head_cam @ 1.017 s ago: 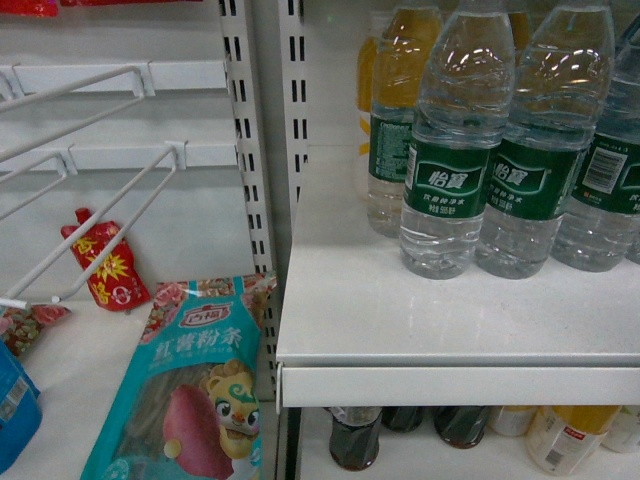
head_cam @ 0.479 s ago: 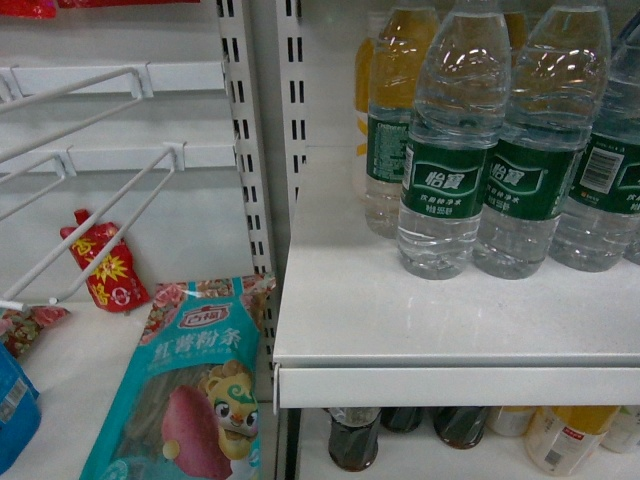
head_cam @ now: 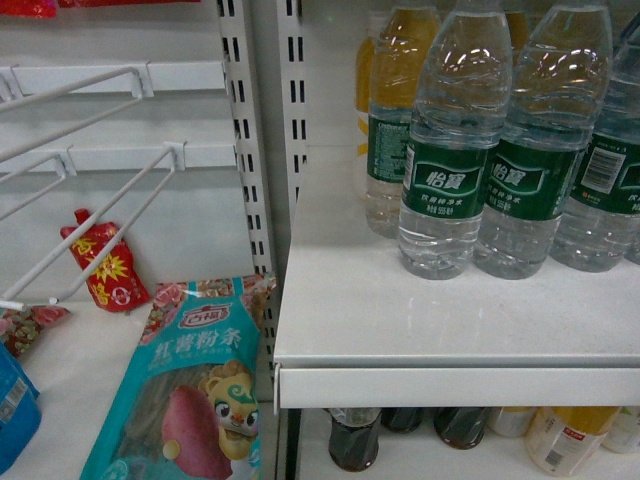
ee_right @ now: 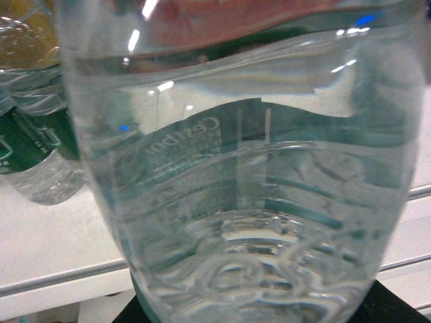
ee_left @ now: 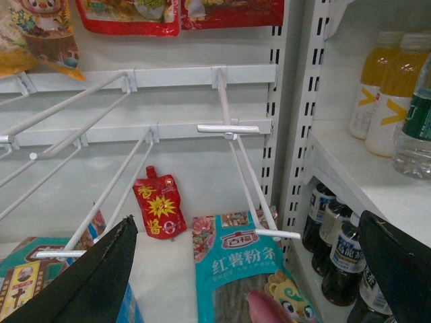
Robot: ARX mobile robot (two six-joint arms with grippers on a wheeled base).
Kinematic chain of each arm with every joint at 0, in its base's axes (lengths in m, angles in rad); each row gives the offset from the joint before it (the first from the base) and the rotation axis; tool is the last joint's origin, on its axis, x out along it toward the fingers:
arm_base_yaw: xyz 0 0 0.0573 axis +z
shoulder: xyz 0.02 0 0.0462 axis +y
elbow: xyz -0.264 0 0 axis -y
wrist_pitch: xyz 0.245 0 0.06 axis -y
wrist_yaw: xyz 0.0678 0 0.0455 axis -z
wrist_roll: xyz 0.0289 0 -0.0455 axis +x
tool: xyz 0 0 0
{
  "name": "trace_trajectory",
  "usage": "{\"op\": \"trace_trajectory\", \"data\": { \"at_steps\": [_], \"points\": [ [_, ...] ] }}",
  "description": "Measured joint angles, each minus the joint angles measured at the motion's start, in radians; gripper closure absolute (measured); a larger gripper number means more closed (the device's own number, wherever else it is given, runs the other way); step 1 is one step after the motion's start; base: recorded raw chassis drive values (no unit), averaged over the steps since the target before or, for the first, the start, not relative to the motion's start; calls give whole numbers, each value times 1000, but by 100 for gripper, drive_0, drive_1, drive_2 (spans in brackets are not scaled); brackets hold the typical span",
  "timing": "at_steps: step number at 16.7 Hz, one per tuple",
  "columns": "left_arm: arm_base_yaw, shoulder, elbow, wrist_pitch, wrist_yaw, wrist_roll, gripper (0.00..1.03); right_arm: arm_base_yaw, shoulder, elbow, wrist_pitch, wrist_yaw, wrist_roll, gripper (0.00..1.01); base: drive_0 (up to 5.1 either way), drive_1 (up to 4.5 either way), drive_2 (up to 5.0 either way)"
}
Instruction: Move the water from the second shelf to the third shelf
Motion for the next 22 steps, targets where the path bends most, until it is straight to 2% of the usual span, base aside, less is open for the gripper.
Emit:
{"op": "trace_trajectory", "data": {
  "at_steps": [2,4,7,16,22],
  "points": [
    [0,0,0,0,0,0,5,-24,74,0,52,-6,19,62,0,0,0],
    [0,0,0,0,0,0,5,-28,142,0,95,-24,40,62,0,0,0],
    [0,0,0,0,0,0,5,-8,243,13,174,-38,40,62,0,0,0],
    [0,0,0,0,0,0,5,80,562,137,394,-26,31,62,0,0,0],
    [0,0,0,0,0,0,5,77,687,182,479,-21,24,62,0,0,0]
  ]
}}
